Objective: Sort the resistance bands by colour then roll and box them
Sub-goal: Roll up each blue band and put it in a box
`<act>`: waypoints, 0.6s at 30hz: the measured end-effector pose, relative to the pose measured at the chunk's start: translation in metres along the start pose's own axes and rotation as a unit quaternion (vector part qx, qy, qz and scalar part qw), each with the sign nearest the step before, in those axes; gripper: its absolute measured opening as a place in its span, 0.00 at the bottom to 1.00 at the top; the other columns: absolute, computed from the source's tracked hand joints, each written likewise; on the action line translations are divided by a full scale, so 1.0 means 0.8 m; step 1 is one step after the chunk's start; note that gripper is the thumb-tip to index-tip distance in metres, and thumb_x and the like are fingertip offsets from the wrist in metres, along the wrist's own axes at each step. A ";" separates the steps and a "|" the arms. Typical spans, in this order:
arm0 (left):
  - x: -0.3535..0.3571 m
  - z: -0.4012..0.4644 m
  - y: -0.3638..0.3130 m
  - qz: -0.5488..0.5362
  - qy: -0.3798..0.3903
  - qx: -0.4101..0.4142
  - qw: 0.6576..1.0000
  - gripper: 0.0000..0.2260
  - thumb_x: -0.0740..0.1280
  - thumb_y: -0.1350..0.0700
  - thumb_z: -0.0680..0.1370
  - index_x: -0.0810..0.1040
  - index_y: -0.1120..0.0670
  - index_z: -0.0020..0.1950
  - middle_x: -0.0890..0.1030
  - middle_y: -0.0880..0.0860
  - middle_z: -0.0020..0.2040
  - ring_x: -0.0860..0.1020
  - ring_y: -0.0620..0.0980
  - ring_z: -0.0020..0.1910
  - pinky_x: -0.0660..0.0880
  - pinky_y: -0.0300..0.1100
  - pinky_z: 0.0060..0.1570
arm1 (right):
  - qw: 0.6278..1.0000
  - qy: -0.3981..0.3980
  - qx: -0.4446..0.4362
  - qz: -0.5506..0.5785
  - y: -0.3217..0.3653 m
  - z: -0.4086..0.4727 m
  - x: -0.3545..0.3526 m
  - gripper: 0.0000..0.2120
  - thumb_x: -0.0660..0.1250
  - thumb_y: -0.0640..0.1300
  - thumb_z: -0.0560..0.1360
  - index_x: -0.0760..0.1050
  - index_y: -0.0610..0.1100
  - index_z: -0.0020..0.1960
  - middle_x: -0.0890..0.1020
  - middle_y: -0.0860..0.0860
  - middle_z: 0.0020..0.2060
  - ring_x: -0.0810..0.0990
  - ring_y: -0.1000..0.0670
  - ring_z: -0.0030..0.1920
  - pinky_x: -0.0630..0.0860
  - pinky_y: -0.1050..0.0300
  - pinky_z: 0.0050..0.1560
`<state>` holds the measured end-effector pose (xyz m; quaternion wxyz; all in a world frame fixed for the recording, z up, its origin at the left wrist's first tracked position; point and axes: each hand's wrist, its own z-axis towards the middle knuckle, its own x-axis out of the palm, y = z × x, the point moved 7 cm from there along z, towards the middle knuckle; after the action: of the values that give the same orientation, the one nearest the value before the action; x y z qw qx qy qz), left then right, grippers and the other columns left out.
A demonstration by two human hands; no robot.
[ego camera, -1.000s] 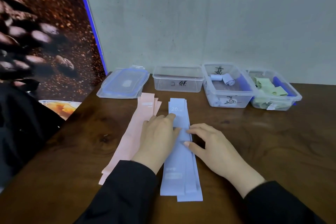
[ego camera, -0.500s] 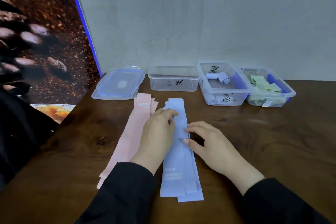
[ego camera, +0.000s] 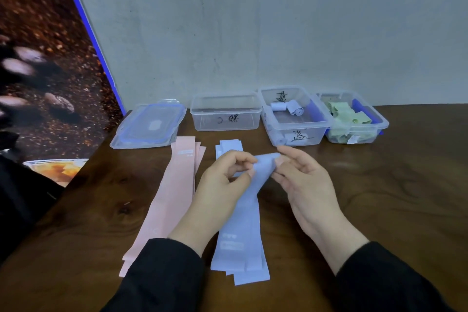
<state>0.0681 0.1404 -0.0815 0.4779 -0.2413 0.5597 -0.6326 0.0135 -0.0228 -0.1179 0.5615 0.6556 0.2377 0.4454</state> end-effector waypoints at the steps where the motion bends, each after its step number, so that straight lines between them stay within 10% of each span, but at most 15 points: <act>1: 0.004 -0.001 -0.002 -0.012 0.002 -0.006 1.000 0.14 0.68 0.63 0.79 0.79 0.41 0.51 0.80 0.39 0.48 0.80 0.40 0.54 0.72 0.33 0.51 | 1.000 -0.012 0.001 0.015 0.005 0.000 -0.003 0.11 0.70 0.34 0.78 0.83 0.45 0.57 0.85 0.49 0.44 0.84 0.49 0.49 0.79 0.50 0.57; 8: 0.041 -0.016 -0.011 0.108 0.111 -0.041 0.987 0.22 0.68 0.47 0.80 0.66 0.30 0.70 0.82 0.45 0.47 0.81 0.43 0.48 0.80 0.44 0.51 | 0.998 -0.059 -0.028 0.020 0.059 -0.020 -0.037 0.14 0.66 0.31 0.79 0.83 0.47 0.56 0.86 0.48 0.51 0.85 0.47 0.54 0.80 0.47 0.61; 14: 0.065 -0.018 -0.080 0.107 0.150 -0.002 0.983 0.23 0.64 0.56 0.82 0.68 0.33 0.71 0.80 0.54 0.47 0.79 0.52 0.50 0.77 0.45 0.50 | 0.995 -0.072 -0.075 0.007 0.130 -0.034 -0.064 0.16 0.65 0.31 0.79 0.83 0.49 0.56 0.86 0.49 0.53 0.83 0.44 0.59 0.78 0.42 0.65; 18: 0.082 -0.021 -0.132 0.037 0.152 0.011 0.988 0.24 0.63 0.64 0.81 0.72 0.37 0.69 0.83 0.42 0.42 0.80 0.42 0.48 0.75 0.37 0.53 | 0.993 -0.042 -0.105 0.030 0.187 -0.035 -0.072 0.14 0.65 0.30 0.79 0.81 0.43 0.59 0.83 0.47 0.52 0.84 0.47 0.51 0.79 0.45 0.59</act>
<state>-0.0093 0.0822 -0.0018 0.4128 -0.1158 0.6274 -0.6501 -0.0668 -0.0933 0.0049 0.6231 0.6181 0.1466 0.4562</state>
